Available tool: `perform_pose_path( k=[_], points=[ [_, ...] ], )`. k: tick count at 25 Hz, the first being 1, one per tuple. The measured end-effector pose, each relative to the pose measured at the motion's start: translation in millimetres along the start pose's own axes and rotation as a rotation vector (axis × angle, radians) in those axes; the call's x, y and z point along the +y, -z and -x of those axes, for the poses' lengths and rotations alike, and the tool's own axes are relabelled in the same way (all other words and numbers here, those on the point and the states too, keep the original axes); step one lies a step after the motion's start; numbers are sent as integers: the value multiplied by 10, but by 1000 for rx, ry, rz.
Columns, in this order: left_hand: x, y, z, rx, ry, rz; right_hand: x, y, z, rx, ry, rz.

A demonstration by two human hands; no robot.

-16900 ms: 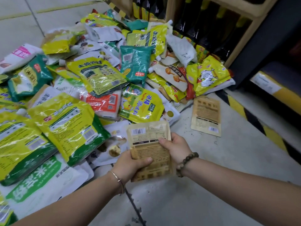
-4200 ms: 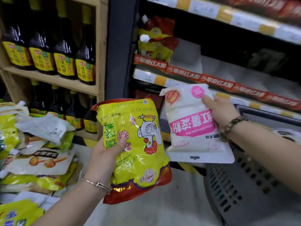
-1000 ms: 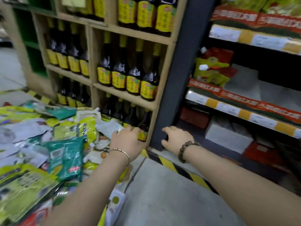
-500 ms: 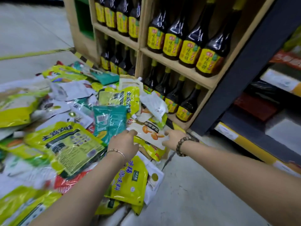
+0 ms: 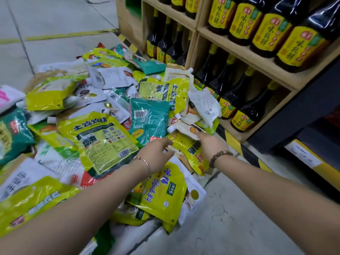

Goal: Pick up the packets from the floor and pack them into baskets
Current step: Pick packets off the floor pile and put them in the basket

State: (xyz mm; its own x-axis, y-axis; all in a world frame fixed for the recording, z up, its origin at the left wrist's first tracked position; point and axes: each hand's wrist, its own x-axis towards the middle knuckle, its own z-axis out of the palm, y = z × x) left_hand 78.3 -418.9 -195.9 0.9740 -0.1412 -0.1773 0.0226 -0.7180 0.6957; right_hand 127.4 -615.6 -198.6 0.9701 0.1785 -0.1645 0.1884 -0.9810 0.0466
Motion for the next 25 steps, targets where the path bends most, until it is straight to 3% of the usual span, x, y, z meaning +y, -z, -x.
perform_pose_path(
  k=[4, 6, 10, 13, 16, 18, 21, 25],
  points=[
    [47, 90, -52, 110, 244, 585, 229, 450, 172, 291, -182, -491],
    [105, 132, -31, 46, 361, 834, 323, 632, 303, 413, -286, -844],
    [229, 116, 17, -193, 370, 1059, 162, 673, 503, 226, -351, -1264],
    [284, -8, 87, -77, 366, 1237, -107, 549, 528, 70, -351, -1399],
    [200, 62, 141, 183, 407, 1131, -290, 386, 486, -55, -273, -1379],
    [86, 186, 167, 269, 434, 1051, -311, 245, 359, -141, -236, -1305],
    [-44, 317, 252, 303, 442, 960, -173, 55, 40, -137, -351, -1242],
    [-192, 350, 358, 270, 472, 917, 9, -118, -289, -176, -338, -746]
  ],
)
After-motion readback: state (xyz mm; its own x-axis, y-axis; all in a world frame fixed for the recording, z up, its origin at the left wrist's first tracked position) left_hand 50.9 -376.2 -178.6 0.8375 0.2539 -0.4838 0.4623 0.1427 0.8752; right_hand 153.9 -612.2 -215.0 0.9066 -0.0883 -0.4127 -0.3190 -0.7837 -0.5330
